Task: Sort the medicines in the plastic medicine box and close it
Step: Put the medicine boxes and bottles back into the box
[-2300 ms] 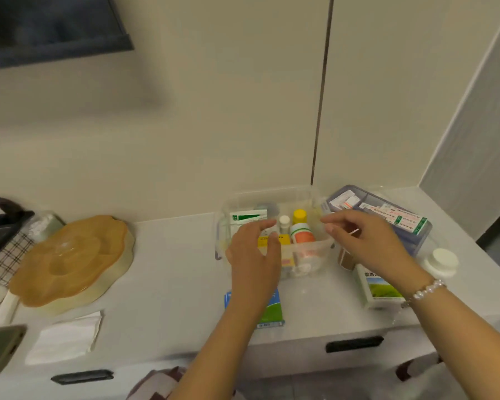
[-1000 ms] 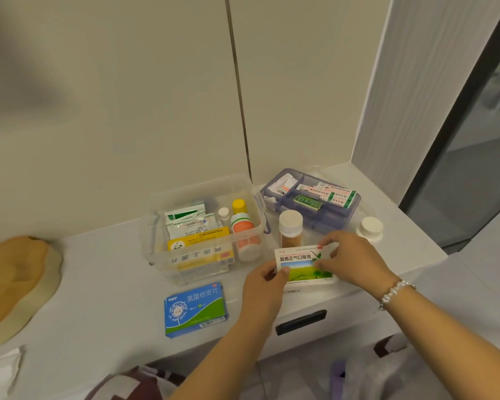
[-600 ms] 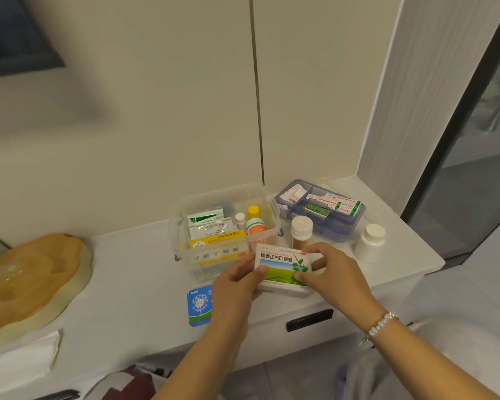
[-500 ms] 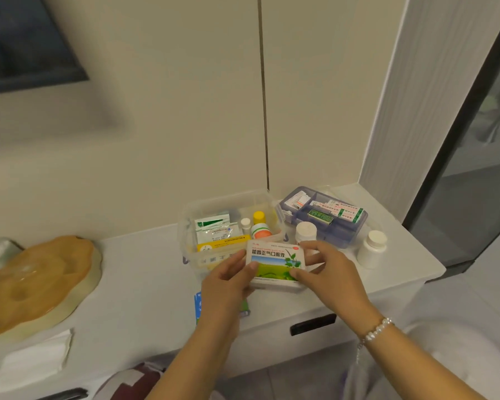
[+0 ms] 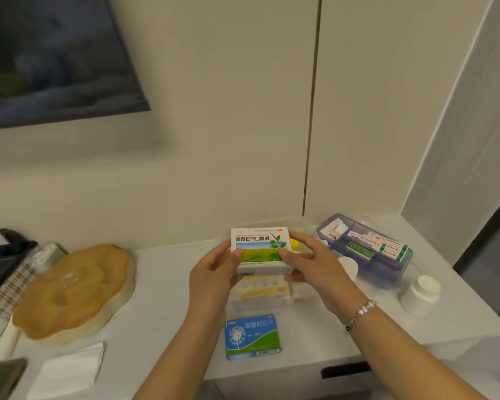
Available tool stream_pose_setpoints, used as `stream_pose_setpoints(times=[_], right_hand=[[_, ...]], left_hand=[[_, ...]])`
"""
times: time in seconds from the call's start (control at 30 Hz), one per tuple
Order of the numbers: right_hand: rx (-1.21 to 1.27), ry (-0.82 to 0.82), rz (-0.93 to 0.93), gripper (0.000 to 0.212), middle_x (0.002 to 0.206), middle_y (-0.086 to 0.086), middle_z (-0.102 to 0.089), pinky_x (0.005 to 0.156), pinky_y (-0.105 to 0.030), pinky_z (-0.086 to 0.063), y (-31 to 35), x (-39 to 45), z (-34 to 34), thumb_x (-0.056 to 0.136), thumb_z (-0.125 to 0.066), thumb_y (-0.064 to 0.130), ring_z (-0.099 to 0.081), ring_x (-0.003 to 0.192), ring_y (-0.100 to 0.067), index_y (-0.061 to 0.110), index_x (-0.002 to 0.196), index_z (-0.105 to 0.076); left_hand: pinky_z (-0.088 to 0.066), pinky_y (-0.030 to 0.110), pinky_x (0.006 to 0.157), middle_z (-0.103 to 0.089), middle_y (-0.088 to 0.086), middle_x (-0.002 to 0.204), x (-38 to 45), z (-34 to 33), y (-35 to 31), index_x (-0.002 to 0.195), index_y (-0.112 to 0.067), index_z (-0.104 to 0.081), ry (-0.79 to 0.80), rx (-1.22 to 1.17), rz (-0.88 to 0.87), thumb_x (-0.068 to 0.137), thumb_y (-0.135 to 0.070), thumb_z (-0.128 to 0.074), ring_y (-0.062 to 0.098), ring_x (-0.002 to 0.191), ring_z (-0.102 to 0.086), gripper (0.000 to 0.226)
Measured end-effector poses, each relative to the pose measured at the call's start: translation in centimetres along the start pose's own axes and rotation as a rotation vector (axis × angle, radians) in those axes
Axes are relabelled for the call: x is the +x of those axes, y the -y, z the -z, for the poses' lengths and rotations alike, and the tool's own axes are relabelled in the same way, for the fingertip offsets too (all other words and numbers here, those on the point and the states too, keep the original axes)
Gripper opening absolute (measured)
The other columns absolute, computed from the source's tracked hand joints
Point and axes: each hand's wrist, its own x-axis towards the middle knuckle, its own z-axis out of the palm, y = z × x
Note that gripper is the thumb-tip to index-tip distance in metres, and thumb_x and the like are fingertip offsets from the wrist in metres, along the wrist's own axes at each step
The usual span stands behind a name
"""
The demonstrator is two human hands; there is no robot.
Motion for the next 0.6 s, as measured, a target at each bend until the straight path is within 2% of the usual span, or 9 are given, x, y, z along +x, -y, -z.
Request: stream_pose_setpoints(times=[0.13,0.17,0.23,0.3,0.4,0.47,0.53,0.6], right_hand=[[-0.004,0.02,-0.04,0.042,0.097,-0.005,-0.071,0.059,-0.026,-0.059,-0.1,2.8,-1.3,0.081,-0.067,0.02,-0.07,0.086,-0.023,0.029,0.12,-0.054],[-0.023,0.03,-0.056,0.043,0.099,-0.008,-0.071,0.06,-0.027,-0.059,-0.1,3.5,-1.5,0.081,-0.068,0.02,-0.07,0.088,-0.025,0.029,0.121,-0.054],[-0.065,0.041,-0.079,0.044,0.102,-0.007,-0.07,0.06,-0.027,-0.059,-0.2,4.7,-1.9,0.081,-0.068,0.02,-0.07,0.087,-0.024,0.028,0.121,-0.054],[-0.125,0.045,-0.084,0.042,0.108,-0.006,-0.068,0.059,-0.027,-0.059,-0.4,6.0,-2.2,0.081,-0.067,0.019,-0.069,0.083,-0.02,0.027,0.12,-0.054],[-0.214,0.102,-0.164,0.041,0.112,-0.006,-0.065,0.062,-0.033,-0.059,-0.8,7.5,-2.4,0.082,-0.065,0.015,-0.069,0.086,-0.023,0.025,0.119,-0.052],[-0.233,0.149,-0.263,0.039,0.108,-0.011,-0.068,0.06,-0.033,-0.059,-1.2,8.1,-2.3,0.083,-0.064,0.013,-0.069,0.079,-0.025,0.022,0.119,-0.052],[-0.287,0.185,-0.317,0.036,0.095,-0.014,-0.069,0.054,-0.028,-0.055,-1.6,8.5,-1.9,0.082,-0.065,0.012,-0.063,0.065,-0.019,0.019,0.116,-0.053],[-0.392,0.225,-0.33,0.033,0.078,-0.008,-0.065,0.049,-0.022,-0.048,-2.2,8.8,-1.6,0.081,-0.066,0.013,-0.055,0.055,-0.012,0.019,0.111,-0.054]], left_hand=[[-0.052,0.02,0.057,-0.075,-0.011,0.088,2.3,0.9,0.5,0.098,-0.034,-0.07,-0.038,0.186,-0.119,0.082,-0.02,-0.065,0.004,0.076,-0.07,0.021],[-0.053,0.024,0.059,-0.075,-0.011,0.089,2.7,1.0,0.7,0.091,-0.039,-0.07,-0.045,0.228,-0.133,0.083,-0.021,-0.064,0.005,0.077,-0.07,0.021],[-0.055,0.035,0.073,-0.073,-0.012,0.093,3.6,1.4,1.3,0.086,-0.044,-0.069,-0.066,0.27,-0.13,0.084,-0.022,-0.063,0.008,0.086,-0.069,0.023],[-0.053,0.045,0.087,-0.072,-0.007,0.102,4.4,1.6,1.9,0.098,-0.036,-0.07,-0.091,0.291,-0.111,0.085,-0.023,-0.062,0.015,0.098,-0.066,0.02],[-0.05,0.052,0.09,-0.068,0.005,0.112,5.2,1.9,3.3,0.105,-0.024,-0.067,-0.114,0.294,-0.063,0.086,-0.02,-0.06,0.023,0.102,-0.063,0.02],[-0.052,0.045,0.09,-0.063,0.001,0.112,5.3,2.0,4.1,0.111,-0.028,-0.059,-0.111,0.267,-0.024,0.086,-0.02,-0.06,0.017,0.098,-0.062,0.026],[-0.052,0.038,0.088,-0.056,-0.003,0.111,5.2,2.0,4.7,0.125,-0.031,-0.048,-0.114,0.256,0.008,0.087,-0.023,-0.06,0.013,0.095,-0.059,0.041],[-0.051,0.033,0.088,-0.054,-0.004,0.114,5.4,2.1,5.2,0.135,-0.029,-0.04,-0.093,0.259,0.024,0.088,-0.024,-0.058,0.014,0.1,-0.058,0.051]])
